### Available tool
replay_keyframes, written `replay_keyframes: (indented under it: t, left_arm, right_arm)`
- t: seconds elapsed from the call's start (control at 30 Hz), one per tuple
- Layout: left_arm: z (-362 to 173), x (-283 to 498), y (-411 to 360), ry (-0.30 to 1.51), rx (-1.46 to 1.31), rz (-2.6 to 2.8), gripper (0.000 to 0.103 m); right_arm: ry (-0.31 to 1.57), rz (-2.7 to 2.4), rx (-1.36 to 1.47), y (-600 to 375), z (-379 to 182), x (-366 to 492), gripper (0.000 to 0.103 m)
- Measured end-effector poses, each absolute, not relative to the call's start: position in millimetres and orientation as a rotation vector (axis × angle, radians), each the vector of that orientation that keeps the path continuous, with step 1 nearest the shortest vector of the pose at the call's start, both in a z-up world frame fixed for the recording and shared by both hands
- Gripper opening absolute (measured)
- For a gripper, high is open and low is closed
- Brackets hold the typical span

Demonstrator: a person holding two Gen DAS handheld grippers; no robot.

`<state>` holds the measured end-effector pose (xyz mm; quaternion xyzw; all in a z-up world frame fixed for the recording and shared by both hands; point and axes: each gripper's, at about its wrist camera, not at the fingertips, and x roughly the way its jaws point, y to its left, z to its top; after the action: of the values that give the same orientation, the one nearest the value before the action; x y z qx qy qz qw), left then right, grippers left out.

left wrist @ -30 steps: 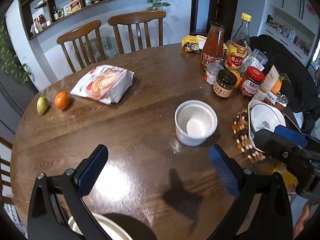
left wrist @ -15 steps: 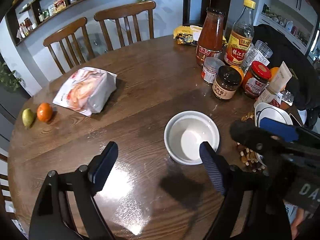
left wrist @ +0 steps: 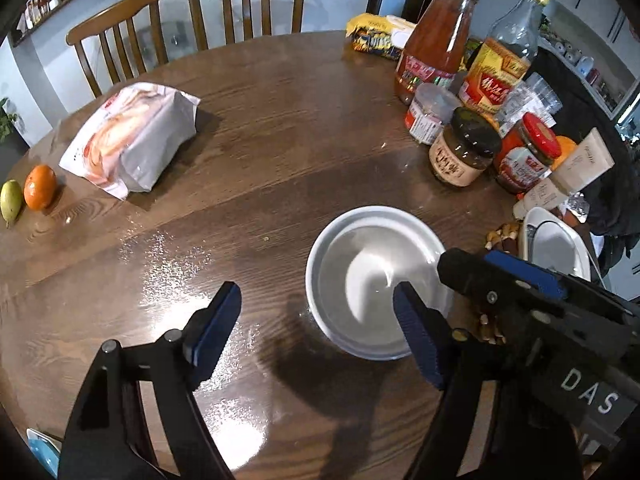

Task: Organize plates and bowls
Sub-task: 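Close both tools on the small white ramekin rim, then lift the ramekin with both tools and carry it over the nested bowls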

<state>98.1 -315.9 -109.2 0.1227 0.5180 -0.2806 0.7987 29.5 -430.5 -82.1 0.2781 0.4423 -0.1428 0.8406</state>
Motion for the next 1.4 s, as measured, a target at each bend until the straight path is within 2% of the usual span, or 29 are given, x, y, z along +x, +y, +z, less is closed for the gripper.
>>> replay_keyframes:
  t: [0.1, 0.17, 0.2, 0.3, 0.33, 0.4, 0.5, 0.53, 0.63, 0.93, 1.4]
  left_arm:
    - [-118.0, 103.0, -317.2, 1.132, 0.268, -0.577, 0.077]
    - [-122.8, 107.4, -317.2, 1.152, 0.263, -0.569, 0.071]
    - [-125.0, 108.7, -317.4, 1.160, 0.264, -0.568, 0.066]
    - [-130.9, 111.3, -317.7, 1.175, 0.270, -0.564, 0.062]
    - [-133.1, 112.2, -317.5, 1.180, 0.270, -0.562, 0.053]
    - [-137.2, 115.3, -317.1, 1.196, 0.252, -0.563, 0.049]
    - [-139.8, 115.6, -320.8, 1.203, 0.250, -0.578, 0.033]
    - [-142.2, 115.4, -323.0, 1.209, 0.246, -0.586, 0.027]
    - [-144.3, 114.6, -328.3, 1.217, 0.239, -0.602, 0.018]
    - [-138.9, 108.5, -326.6, 1.187, 0.261, -0.602, 0.016]
    - [-88.8, 62.2, -283.8, 1.025, 0.302, -0.595, 0.016]
  right_arm:
    - [0.952, -0.294, 0.601, -433.1, -89.6, 34.3, 0.046]
    - [0.967, -0.280, 0.611, -432.9, -95.7, 38.7, 0.044]
    - [0.971, -0.271, 0.620, -433.0, -97.9, 40.0, 0.039]
    - [0.991, -0.260, 0.636, -434.0, -107.3, 44.6, 0.035]
    - [0.997, -0.256, 0.642, -434.5, -110.2, 46.3, 0.035]
    - [1.010, -0.238, 0.663, -435.2, -116.3, 49.7, 0.026]
    - [1.011, -0.221, 0.682, -436.2, -119.5, 51.8, 0.020]
    - [1.013, -0.220, 0.676, -435.9, -119.5, 52.4, 0.020]
    - [1.011, -0.216, 0.665, -435.3, -119.2, 52.6, 0.020]
    - [0.988, -0.210, 0.664, -431.9, -114.1, 46.5, 0.019]
    - [0.884, -0.160, 0.658, -395.2, -76.1, 4.4, 0.019]
